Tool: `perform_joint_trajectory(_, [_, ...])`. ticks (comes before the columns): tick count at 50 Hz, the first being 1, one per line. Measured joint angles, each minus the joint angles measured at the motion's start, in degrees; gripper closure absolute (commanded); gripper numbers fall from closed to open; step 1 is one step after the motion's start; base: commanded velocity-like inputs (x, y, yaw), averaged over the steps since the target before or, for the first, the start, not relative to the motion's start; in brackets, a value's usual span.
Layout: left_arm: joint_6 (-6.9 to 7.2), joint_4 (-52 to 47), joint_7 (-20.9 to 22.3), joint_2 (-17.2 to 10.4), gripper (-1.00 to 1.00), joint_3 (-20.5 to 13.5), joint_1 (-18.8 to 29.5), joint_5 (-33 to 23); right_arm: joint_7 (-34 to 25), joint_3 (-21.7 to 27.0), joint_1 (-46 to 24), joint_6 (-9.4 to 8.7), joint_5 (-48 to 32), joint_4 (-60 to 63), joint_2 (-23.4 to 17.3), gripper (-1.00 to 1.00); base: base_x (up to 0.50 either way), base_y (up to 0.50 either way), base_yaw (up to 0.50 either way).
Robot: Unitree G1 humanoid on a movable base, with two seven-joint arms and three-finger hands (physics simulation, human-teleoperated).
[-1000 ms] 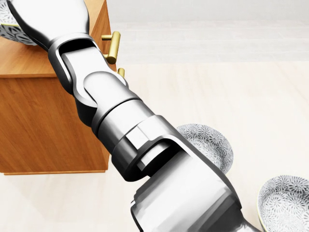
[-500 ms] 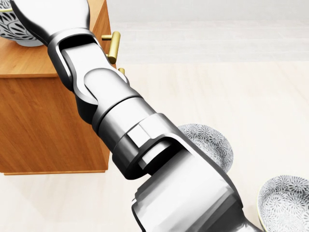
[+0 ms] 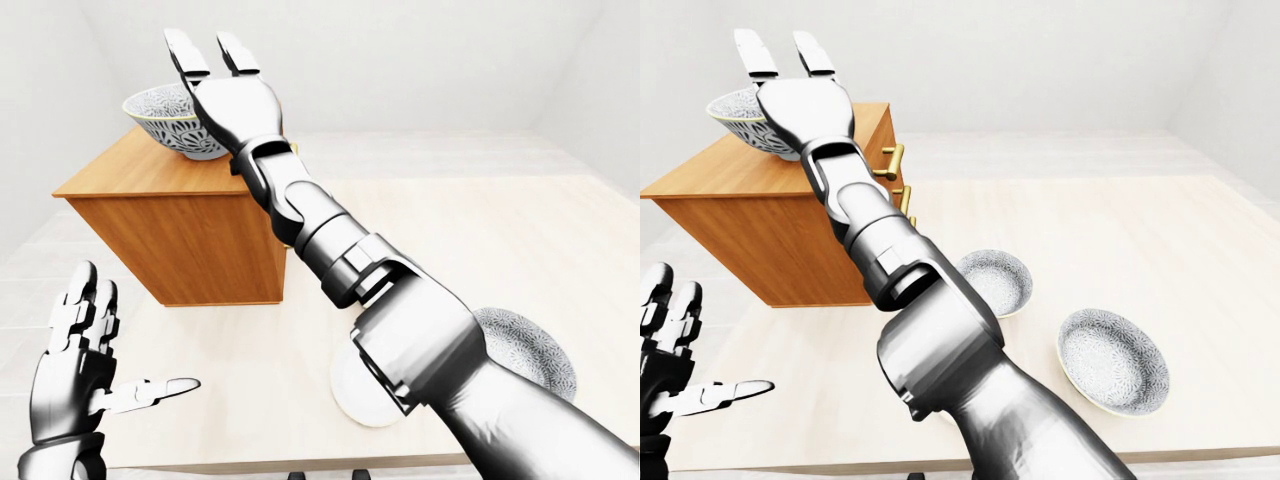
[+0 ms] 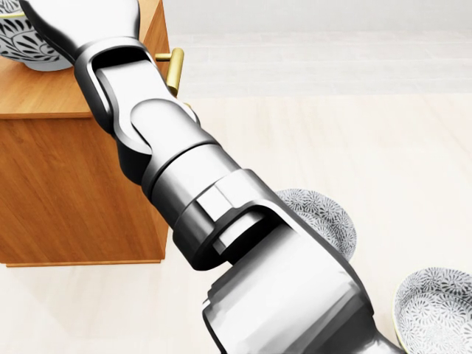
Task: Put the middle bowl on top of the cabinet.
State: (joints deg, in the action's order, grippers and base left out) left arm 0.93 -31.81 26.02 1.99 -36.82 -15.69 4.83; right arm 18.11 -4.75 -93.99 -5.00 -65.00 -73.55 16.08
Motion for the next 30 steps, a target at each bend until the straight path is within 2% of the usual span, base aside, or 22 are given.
perform_joint_trajectory(30, [1.29, -1.49, 0.01, 0.12, -1.0, 0.06, 0.08, 0.16, 2.65, 2.19, -1.0, 0.0, 2.74, -0.35, -1.83, -1.0, 0.0, 0.0, 0.0])
